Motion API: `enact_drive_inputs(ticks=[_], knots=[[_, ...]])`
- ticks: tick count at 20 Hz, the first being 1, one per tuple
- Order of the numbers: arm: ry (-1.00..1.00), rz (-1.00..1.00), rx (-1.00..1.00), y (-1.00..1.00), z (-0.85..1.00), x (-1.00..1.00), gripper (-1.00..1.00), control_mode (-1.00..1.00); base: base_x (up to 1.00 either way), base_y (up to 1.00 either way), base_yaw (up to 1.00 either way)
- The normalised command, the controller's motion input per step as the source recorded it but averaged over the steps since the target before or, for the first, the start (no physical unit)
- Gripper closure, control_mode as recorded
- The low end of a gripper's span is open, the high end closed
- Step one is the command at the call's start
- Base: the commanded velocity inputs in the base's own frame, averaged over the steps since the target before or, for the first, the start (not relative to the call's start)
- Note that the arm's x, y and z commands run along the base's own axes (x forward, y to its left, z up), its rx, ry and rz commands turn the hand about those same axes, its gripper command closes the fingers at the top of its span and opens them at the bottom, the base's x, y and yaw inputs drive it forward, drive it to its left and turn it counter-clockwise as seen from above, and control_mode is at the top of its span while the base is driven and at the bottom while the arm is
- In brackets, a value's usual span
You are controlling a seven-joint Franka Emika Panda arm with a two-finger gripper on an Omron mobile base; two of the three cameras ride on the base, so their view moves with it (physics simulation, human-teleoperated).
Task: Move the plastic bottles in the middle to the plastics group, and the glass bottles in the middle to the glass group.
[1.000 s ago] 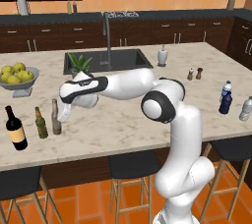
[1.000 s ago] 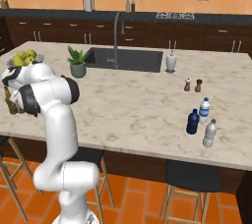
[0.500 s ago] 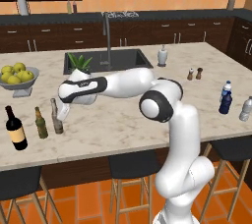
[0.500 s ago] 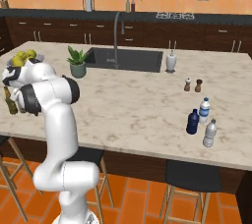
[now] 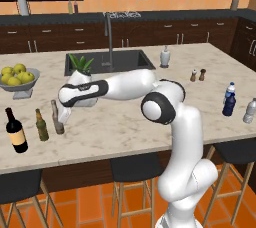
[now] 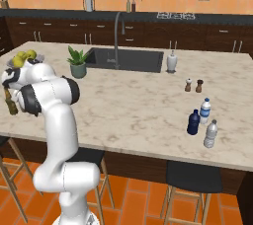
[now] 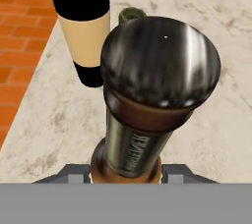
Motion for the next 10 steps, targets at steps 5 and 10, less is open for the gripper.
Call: enact_drive_inputs(ticks=[5, 10], knots=[[0.0, 0.04, 0.0, 0.02, -0.27, 0.01, 1.0, -1.0, 0.0, 0.0, 0.0], [0.0, 0.02, 0.0, 0.0, -0.17, 0.0, 1.0, -1.0, 0.0, 0.0, 0.0]])
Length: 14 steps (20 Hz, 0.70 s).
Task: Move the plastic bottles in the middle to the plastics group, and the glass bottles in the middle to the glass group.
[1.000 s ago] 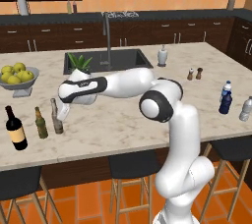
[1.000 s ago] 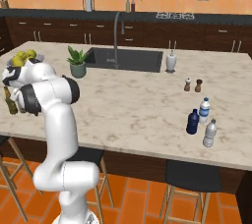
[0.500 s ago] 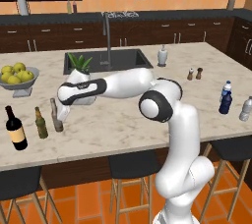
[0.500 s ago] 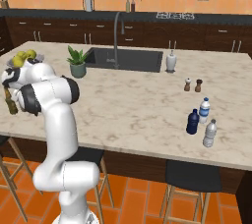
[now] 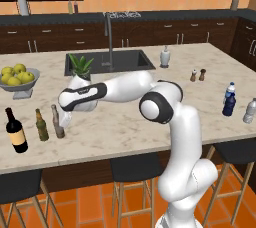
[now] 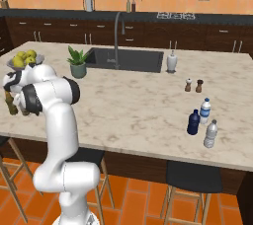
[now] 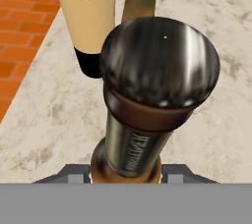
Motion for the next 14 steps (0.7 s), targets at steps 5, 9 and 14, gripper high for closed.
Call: enact_drive_inputs(ticks=[5, 9, 14], knots=[[-0.02, 0.0, 0.0, 0.0, -0.13, 0.0, 1.0, -1.0, 0.0, 0.0, 0.0], [-0.02, 0.0, 0.0, 0.0, -0.39, 0.01, 1.0, -1.0, 0.0, 0.0, 0.0], [0.0, 0.0, 0.02, 0.0, -0.11, 0.0, 1.0, -1.0, 0.0, 0.0, 0.0]])
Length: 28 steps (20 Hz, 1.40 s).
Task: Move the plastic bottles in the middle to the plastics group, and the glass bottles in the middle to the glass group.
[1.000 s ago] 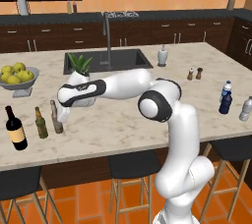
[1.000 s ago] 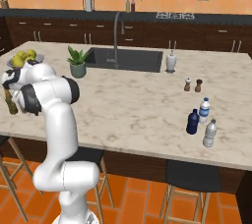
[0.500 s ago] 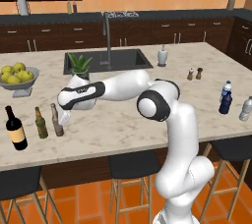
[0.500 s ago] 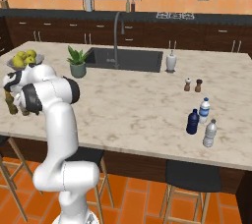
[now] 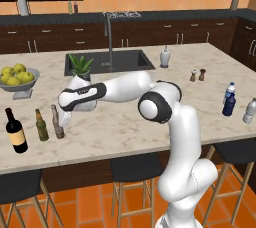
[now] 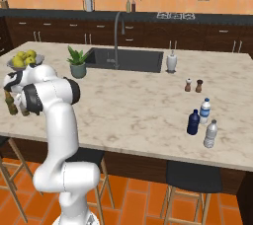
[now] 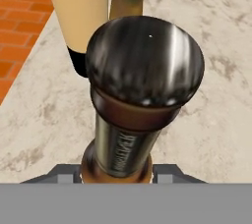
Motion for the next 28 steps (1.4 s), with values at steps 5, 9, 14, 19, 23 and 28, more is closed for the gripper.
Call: enact_drive_inputs(ticks=[5, 9, 14, 19, 23, 28], knots=[[-0.03, 0.0, 0.02, 0.0, -0.01, 0.0, 1.0, -1.0, 0.0, 0.0, 0.0], [-0.02, 0.0, 0.02, -0.01, -0.04, 0.01, 1.0, -1.0, 0.0, 0.0, 0.0], [0.0, 0.0, 0.0, 0.0, 0.0, 0.0, -1.0, -1.0, 0.0, 0.0, 0.0], [0.0, 0.0, 0.0, 0.0, 0.0, 0.0, -1.0, -1.0, 0.0, 0.0, 0.0], [-0.03, 0.0, 0.0, -0.02, 0.0, 0.0, -1.0, -1.0, 0.0, 0.0, 0.0], [-0.03, 0.0, 0.0, -0.11, 0.24, -0.01, -1.0, -1.0, 0.0, 0.0, 0.0]])
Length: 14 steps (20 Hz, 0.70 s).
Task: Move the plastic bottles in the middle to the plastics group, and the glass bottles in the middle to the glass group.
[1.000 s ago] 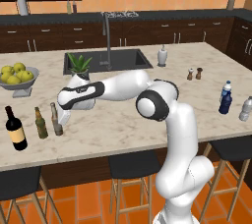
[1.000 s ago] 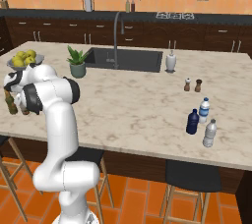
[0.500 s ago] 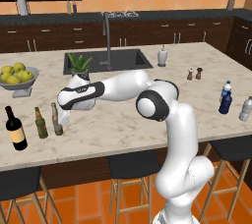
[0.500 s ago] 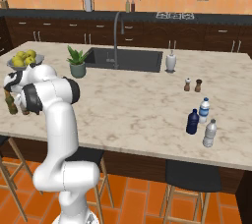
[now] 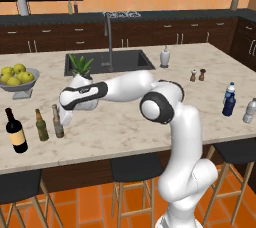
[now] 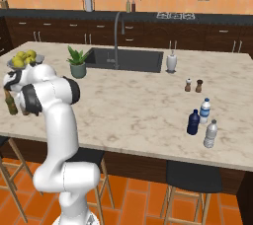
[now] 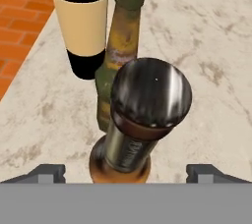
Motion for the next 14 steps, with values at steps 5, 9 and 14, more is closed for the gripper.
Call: enact_drive_inputs(ticks=[5, 9, 14], knots=[[0.0, 0.0, 0.0, -0.02, 0.48, 0.0, -1.0, -1.0, 0.0, 0.0, 0.0], [0.0, 0.0, 0.0, -0.08, 0.6, -0.05, -1.0, -1.0, 0.0, 0.0, 0.0], [0.0, -0.02, 0.0, -0.32, 0.43, -0.12, -1.0, -1.0, 0.0, 0.0, 0.0]])
